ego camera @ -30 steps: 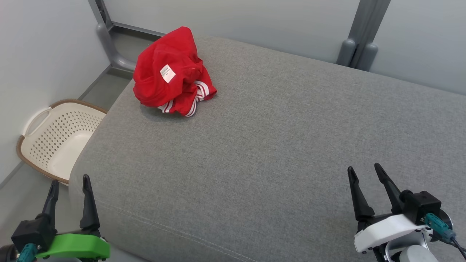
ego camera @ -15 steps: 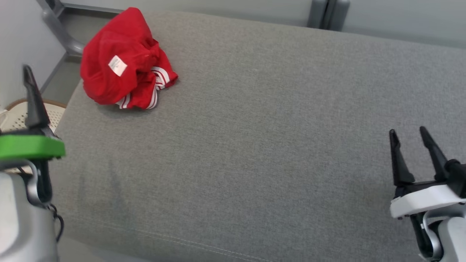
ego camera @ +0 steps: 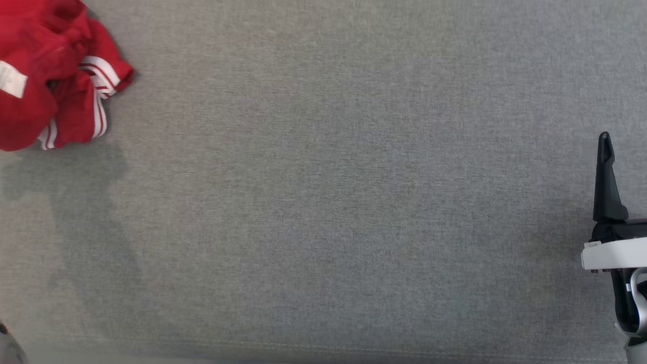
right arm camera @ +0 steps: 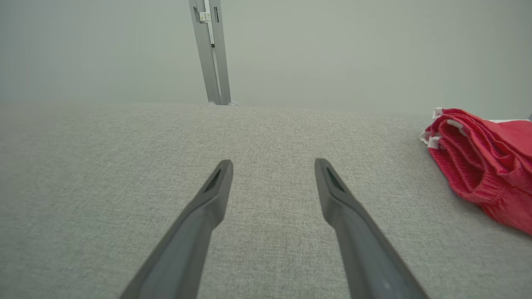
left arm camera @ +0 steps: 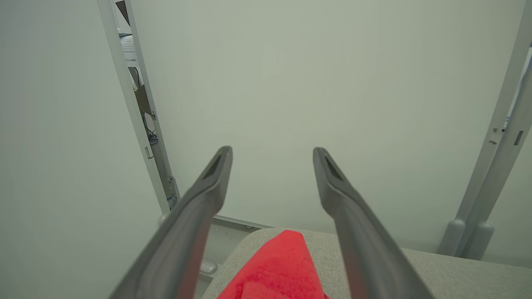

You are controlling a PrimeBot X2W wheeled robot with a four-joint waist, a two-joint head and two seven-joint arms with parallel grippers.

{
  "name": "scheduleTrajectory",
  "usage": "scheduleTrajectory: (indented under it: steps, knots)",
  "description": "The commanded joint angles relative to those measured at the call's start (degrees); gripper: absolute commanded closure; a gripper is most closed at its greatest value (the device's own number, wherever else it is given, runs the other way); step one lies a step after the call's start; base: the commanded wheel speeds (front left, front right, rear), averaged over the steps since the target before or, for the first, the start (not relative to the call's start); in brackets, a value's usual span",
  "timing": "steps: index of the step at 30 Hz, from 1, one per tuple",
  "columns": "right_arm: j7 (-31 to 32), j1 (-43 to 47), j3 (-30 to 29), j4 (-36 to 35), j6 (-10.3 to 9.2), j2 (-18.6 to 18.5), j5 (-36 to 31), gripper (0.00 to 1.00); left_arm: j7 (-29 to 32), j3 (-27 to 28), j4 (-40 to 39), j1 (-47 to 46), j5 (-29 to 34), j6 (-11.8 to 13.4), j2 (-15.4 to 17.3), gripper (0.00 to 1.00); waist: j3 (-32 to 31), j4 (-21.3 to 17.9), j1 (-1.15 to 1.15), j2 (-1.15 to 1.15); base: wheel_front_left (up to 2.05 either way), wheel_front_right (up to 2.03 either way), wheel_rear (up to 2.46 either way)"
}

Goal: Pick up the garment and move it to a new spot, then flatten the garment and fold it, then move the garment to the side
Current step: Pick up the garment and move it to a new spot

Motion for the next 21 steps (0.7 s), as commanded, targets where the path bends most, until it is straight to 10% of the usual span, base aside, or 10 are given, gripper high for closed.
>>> scheduleTrajectory:
  steps: [1,19,20,21]
  knots:
    - [-0.1,-1.3,0.1,-0.8,-0.07,0.1,-0.4,0.0,1.0,0.3,2.0,-1.7,-0.6,-0.2,1.1,0.0,7.5,-6.7,-0.01,0.0,0.0,0.0,0.0]
    - [1.1,-2.7,0.2,-2.5,-0.07,-0.7,-1.6,0.0,22.1,-3.6,26.1,-4.7,-8.4,-0.1,4.5,0.0,8.3,-6.9,-0.01,0.0,0.0,0.0,0.0]
    - [1.2,-2.8,0.4,-2.5,-0.07,-0.6,-1.6,0.0,22.4,-3.8,26.5,-4.5,-8.5,-0.1,4.5,0.07,8.3,-7.0,-0.01,0.0,0.0,0.0,0.0]
    - [1.2,-2.9,0.6,-2.5,-0.07,-0.5,-1.7,0.0,22.1,-4.2,26.7,-4.2,-8.4,-0.1,4.5,0.64,8.2,-7.0,-0.01,0.0,0.0,0.0,0.0]
